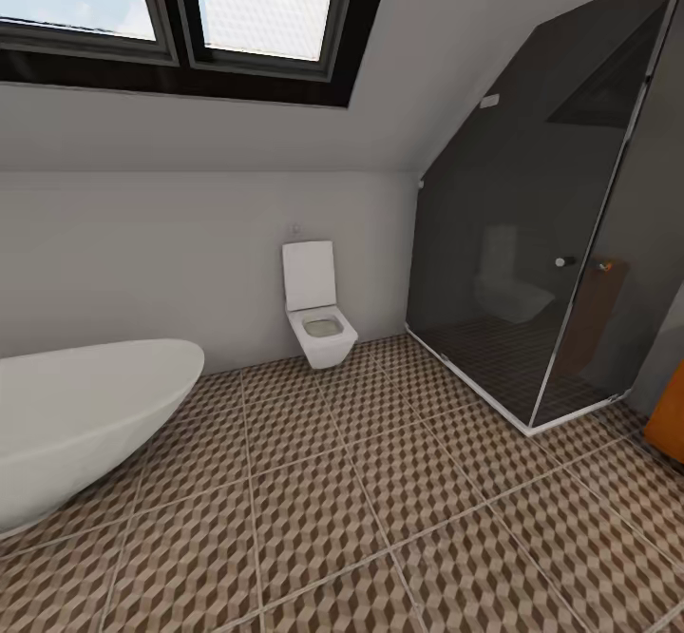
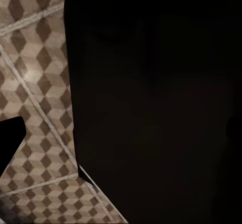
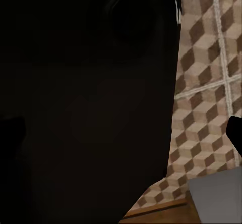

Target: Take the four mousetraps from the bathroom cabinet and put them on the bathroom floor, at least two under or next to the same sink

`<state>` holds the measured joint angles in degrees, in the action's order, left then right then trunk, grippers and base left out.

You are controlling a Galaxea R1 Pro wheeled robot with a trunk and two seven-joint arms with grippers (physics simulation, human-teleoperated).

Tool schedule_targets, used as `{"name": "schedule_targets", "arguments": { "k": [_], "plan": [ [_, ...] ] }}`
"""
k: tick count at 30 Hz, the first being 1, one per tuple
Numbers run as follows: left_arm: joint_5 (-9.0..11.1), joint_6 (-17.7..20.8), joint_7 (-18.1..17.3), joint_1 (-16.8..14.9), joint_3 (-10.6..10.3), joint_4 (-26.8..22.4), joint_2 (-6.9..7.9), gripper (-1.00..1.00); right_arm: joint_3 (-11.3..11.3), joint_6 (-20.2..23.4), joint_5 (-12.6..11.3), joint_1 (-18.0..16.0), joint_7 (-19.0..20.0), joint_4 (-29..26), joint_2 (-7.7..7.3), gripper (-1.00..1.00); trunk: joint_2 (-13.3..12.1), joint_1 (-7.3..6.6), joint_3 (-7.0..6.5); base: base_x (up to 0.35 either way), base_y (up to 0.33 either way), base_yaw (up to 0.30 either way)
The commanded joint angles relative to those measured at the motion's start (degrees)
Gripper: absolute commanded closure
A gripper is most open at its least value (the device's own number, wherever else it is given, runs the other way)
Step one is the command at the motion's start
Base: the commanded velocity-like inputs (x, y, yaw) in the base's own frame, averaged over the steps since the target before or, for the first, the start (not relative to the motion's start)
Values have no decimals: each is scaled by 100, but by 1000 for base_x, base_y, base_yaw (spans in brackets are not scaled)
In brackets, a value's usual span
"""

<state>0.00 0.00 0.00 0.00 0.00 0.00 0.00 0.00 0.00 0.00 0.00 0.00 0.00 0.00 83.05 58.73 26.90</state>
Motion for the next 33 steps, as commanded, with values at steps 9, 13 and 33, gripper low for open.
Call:
{"name": "schedule_targets", "arguments": {
  "k": [9,13,33],
  "plan": [
    [0,-9,-9,9,9,9,-9,-100,45,-9,8,9,7,9,-7,-100,3,0,3,0,0,0],
    [0,-24,-9,9,9,-47,21,-100,44,-9,12,9,8,9,1,-100,3,0,3,0,0,0],
    [0,-215,-9,9,4,-198,55,-100,36,-9,-12,9,-8,9,17,-100,3,0,3,0,0,0]
  ]
}}
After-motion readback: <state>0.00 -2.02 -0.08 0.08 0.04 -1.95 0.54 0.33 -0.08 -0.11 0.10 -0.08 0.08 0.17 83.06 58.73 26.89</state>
